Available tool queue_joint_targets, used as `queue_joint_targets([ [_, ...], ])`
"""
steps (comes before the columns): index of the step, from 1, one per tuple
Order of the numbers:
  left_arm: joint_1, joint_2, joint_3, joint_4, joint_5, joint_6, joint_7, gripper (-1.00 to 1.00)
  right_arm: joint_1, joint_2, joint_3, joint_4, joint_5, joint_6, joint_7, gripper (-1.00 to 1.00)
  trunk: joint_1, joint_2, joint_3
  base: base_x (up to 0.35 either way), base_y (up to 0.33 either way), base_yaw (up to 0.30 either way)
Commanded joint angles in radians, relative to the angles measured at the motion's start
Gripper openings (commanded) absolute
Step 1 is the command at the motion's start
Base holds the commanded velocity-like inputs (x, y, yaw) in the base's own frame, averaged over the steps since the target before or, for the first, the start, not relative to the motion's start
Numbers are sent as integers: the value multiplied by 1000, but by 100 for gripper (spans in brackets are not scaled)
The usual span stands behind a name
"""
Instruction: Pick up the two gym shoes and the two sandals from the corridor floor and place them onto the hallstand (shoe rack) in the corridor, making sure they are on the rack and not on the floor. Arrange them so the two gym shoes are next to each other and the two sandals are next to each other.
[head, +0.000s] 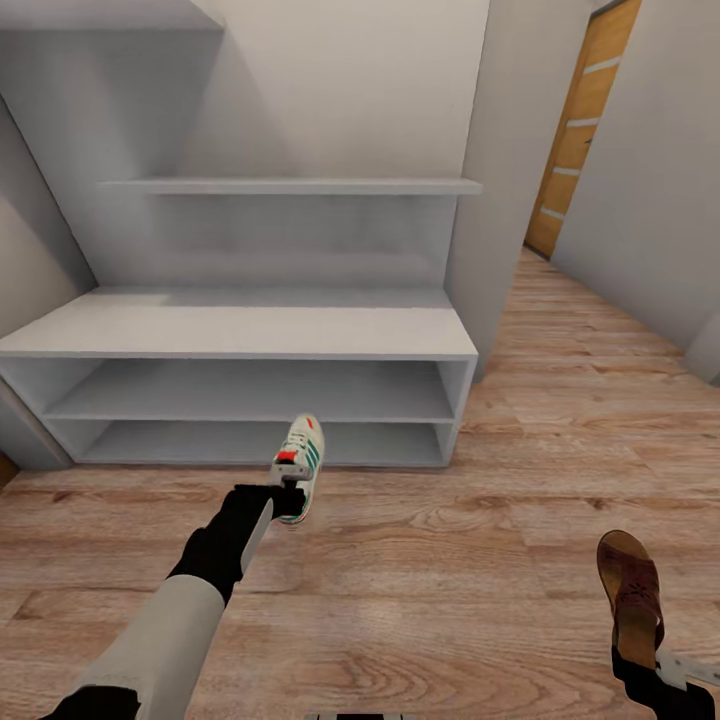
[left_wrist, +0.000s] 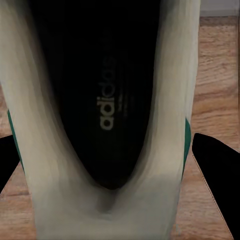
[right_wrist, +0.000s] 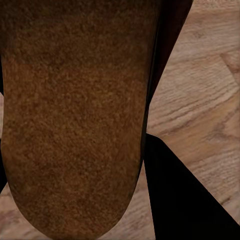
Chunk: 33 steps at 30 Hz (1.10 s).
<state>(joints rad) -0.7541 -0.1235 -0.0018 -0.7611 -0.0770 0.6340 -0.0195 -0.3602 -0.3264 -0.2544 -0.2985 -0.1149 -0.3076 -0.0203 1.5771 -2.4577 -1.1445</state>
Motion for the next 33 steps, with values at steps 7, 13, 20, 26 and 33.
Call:
queue_joint_targets([
  [7, 5, 0, -2, -37, -7, 7, -2, -100, 0, 2, 6, 1, -14, -2, -1, -100, 0, 0, -1, 182, -80, 0],
  [13, 7, -1, -3, -38, -5, 7, -2, -100, 0, 3, 7, 1, -14, -2, -1, -100, 0, 0, -1, 170, -230, 0],
  [20, 6, -2, -3, -38, -4, 7, -2, -100, 0, 3, 7, 1, -14, -2, -1, -100, 0, 0, -1, 137, -260, 0],
  [26, 4, -2, -1, -38, -4, 7, -2, -100, 0, 3, 7, 1, -14, -2, -1, -100, 0, 0, -1, 206, -255, 0],
  [33, 4, 0, -1, -42, -3, 7, -1, -100, 0, 3, 7, 1, -14, -2, -1, -100, 0, 0, -1, 271, -221, 0],
])
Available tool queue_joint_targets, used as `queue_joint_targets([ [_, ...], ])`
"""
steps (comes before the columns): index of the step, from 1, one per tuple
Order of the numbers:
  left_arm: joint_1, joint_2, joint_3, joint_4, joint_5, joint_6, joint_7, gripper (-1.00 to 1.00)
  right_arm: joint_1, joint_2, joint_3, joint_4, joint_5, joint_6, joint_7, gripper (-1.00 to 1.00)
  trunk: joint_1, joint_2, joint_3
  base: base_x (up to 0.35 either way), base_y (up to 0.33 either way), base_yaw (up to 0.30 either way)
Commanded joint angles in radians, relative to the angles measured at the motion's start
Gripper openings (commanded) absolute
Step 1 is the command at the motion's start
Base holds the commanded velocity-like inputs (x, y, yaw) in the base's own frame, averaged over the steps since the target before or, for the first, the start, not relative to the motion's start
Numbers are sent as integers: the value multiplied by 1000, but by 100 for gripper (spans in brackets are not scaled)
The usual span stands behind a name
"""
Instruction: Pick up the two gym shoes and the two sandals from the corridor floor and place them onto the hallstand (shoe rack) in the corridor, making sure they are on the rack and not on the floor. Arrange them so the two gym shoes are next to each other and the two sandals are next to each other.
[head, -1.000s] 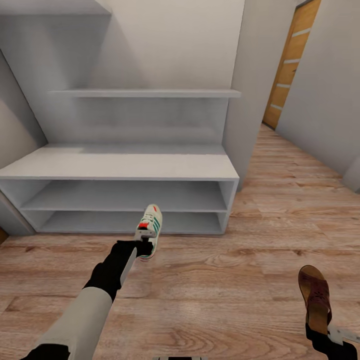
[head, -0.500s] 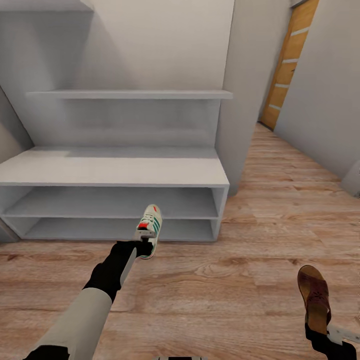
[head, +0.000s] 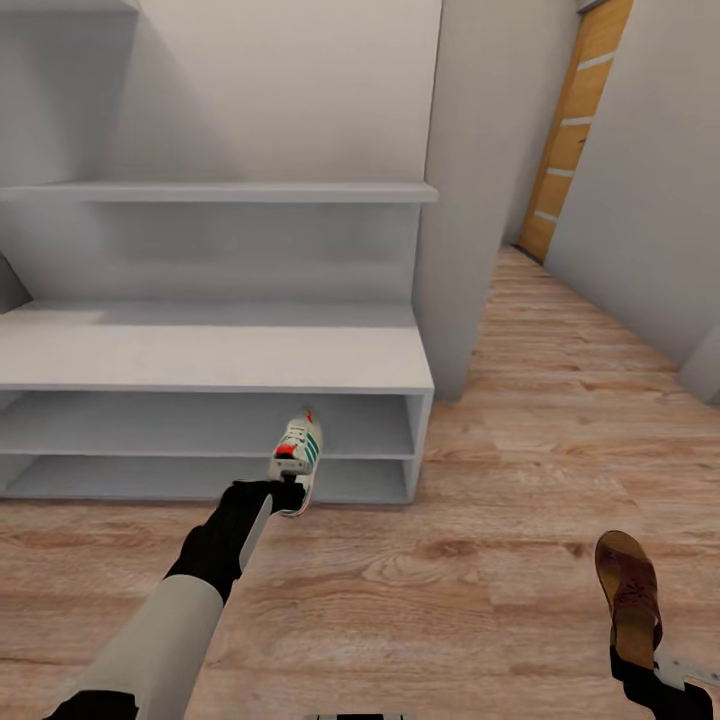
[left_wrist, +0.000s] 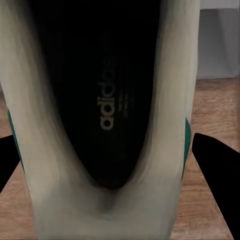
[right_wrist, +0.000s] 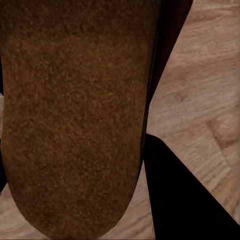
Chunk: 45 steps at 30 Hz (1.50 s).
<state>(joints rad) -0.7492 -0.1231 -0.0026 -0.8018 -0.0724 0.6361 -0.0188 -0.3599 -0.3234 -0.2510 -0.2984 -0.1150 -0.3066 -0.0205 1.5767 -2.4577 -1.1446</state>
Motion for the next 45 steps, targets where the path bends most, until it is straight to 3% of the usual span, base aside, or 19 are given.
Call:
queue_joint_targets([
  [1, 0, 0, 0, -2, -7, 5, -2, -100, -1, 0, 4, 1, -14, -3, -1, -100, 0, 0, -1, 298, -176, 0],
  [20, 0, 1, 1, -2, -6, 4, 0, -100, -1, 0, 4, 1, -14, -3, -1, -100, 0, 0, -1, 311, -104, 0],
  [45, 2, -1, 0, -2, -12, 4, 0, -100, -1, 0, 4, 1, -14, -1, -1, -100, 0, 0, -1, 102, -1, 0],
])
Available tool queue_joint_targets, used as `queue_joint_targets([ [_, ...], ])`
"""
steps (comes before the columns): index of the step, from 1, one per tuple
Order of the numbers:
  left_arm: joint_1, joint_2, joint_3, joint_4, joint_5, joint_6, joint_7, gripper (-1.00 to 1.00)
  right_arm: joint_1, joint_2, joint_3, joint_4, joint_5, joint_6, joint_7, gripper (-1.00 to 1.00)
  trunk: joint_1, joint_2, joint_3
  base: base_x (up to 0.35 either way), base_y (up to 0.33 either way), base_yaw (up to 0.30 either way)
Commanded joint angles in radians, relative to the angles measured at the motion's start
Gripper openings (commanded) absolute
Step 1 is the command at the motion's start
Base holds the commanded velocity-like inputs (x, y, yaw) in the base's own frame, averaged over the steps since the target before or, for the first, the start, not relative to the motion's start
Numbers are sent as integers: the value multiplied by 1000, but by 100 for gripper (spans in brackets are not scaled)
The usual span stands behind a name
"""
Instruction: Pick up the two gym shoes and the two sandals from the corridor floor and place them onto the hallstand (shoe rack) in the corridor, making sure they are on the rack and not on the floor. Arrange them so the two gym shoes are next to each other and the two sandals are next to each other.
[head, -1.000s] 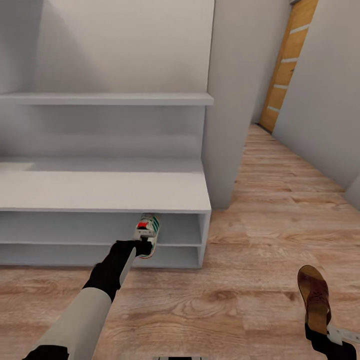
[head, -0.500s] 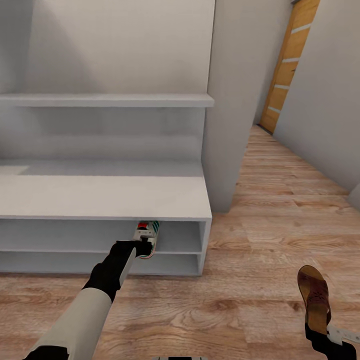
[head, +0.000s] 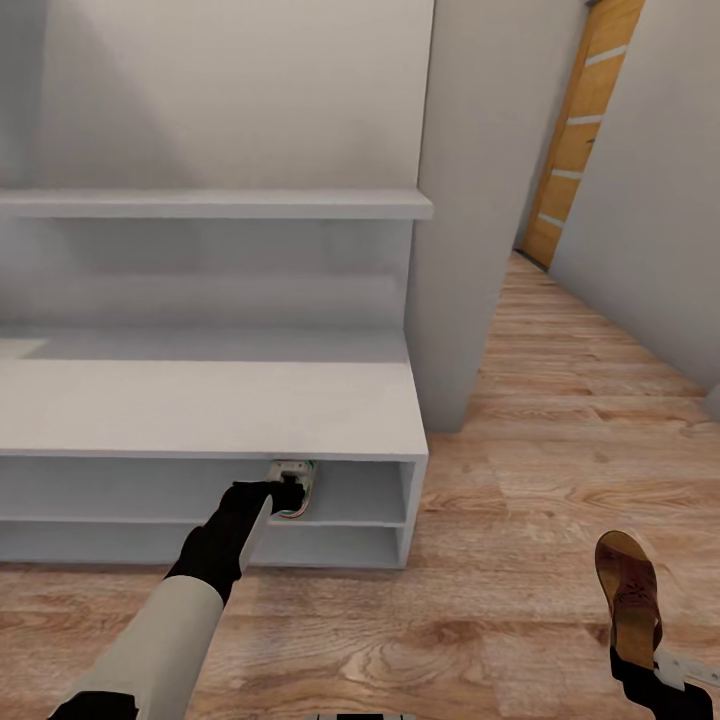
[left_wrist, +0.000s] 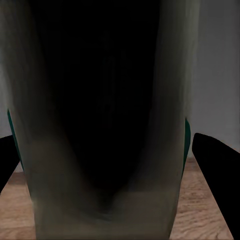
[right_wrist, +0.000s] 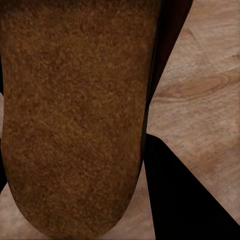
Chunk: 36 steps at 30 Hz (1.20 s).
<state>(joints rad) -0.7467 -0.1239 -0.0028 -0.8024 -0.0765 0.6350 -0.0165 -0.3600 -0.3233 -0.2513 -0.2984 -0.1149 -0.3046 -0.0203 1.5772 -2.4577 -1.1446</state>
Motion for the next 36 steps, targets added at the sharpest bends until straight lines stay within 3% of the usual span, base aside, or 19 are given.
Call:
queue_joint_targets([
  [1, 0, 0, 0, -1, -8, 5, -2, -100, 0, 0, 4, 1, -14, -3, -1, -100, 0, 0, -1, 15, 0, 0],
  [25, -2, 0, 0, -1, -3, 5, -3, -100, 0, 0, 4, 1, -14, -3, -1, -100, 0, 0, -1, 44, 0, 0],
  [26, -1, 1, 0, -1, -1, 5, -3, 100, 0, 0, 4, 1, -14, -2, -1, -100, 0, 0, -1, 0, 0, 0],
  [36, 0, 6, -1, -1, 1, 5, -5, 100, 0, 0, 4, 1, -14, -3, -1, -100, 0, 0, -1, -35, 0, 0],
])
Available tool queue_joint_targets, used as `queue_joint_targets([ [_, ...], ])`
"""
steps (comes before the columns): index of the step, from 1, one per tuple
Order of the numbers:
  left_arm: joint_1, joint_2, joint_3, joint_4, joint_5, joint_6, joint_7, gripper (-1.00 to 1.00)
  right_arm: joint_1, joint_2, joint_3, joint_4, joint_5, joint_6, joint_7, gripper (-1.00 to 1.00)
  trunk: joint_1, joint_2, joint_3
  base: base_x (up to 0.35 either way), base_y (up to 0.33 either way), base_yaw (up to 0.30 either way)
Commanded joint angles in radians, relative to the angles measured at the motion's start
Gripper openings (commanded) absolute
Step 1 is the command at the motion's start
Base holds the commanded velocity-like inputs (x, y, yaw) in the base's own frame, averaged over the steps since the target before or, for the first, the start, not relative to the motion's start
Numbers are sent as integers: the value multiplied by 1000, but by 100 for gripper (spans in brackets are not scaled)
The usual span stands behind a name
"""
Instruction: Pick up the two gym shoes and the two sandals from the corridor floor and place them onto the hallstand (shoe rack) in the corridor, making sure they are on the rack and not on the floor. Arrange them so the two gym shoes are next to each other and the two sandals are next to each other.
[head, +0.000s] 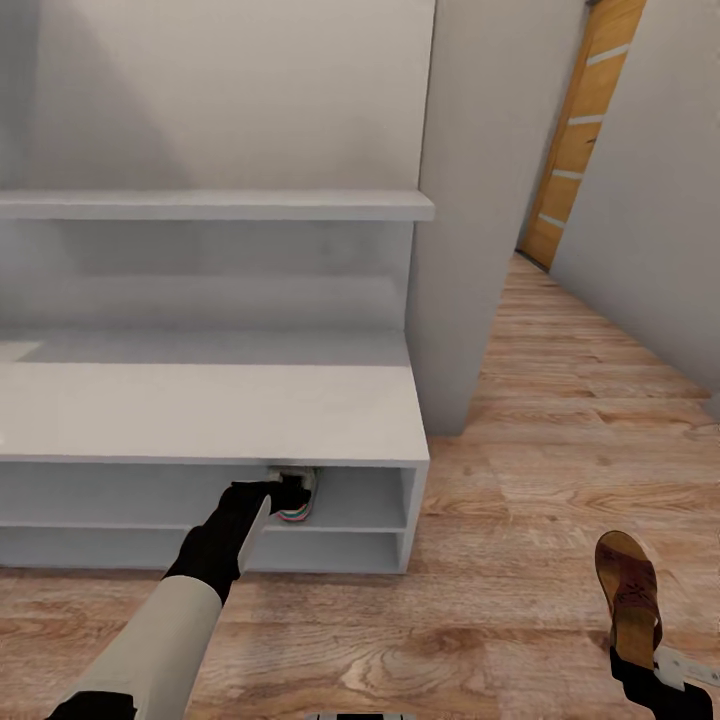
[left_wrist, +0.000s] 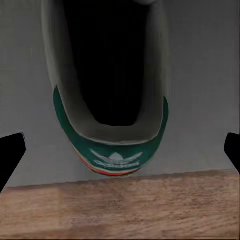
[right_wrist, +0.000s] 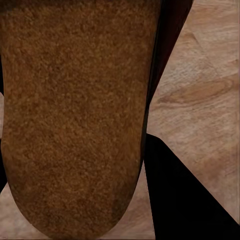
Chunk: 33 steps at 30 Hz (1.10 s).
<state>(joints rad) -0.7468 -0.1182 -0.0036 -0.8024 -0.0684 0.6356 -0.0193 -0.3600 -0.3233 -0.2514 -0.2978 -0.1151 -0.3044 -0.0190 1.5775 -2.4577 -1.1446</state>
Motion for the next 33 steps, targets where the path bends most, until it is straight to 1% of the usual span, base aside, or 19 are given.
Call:
queue_joint_targets([
  [1, 0, 0, -1, -1, -7, 4, -2, 100, 0, 0, 4, 1, -14, -3, -2, -100, -1, 0, -1, -234, 0, 0],
  [11, 0, 1, 5, -1, -7, 4, -2, 100, 0, 0, 4, 1, -14, -3, -2, -100, -1, 0, -1, -321, 13, 0],
  [20, 2, 3, 7, -3, -7, 3, -2, 100, 0, 0, 4, 1, -14, -4, -2, -100, -1, 0, -1, -315, 143, 0],
  [21, 3, 13, 12, -2, -9, -3, -5, 100, 0, 0, 4, 1, -14, -4, -2, -100, -1, 0, -1, -280, 217, 0],
  [24, 6, 26, 12, -2, -8, -9, -10, 100, -1, 0, 4, 1, -14, -4, -2, -100, -1, 0, -1, -278, 220, 0],
  [26, 41, 48, 13, -1, -6, -21, -13, 100, 0, 0, 4, 1, -14, -4, -2, -100, -1, 0, -1, -278, 221, 0],
  [28, 64, 57, 13, -1, -3, -37, -14, 100, 0, 1, 4, 1, -14, -4, -2, -100, -1, 0, -1, -277, 221, 0],
  [30, 89, 65, 14, -1, 2, -67, -14, 100, 0, 1, 4, 1, -13, -4, -2, -100, -1, 0, -1, -277, 221, 0],
  [31, 115, 74, 14, -1, 9, -108, -15, 100, 0, 1, 4, 2, -13, -4, -2, -100, -1, 0, -1, -277, 221, 0],
  [33, 144, 84, 14, -1, 18, -155, -15, 100, -1, 1, 4, 2, -13, -4, -2, -100, -1, 0, -1, -277, 221, 0],
])
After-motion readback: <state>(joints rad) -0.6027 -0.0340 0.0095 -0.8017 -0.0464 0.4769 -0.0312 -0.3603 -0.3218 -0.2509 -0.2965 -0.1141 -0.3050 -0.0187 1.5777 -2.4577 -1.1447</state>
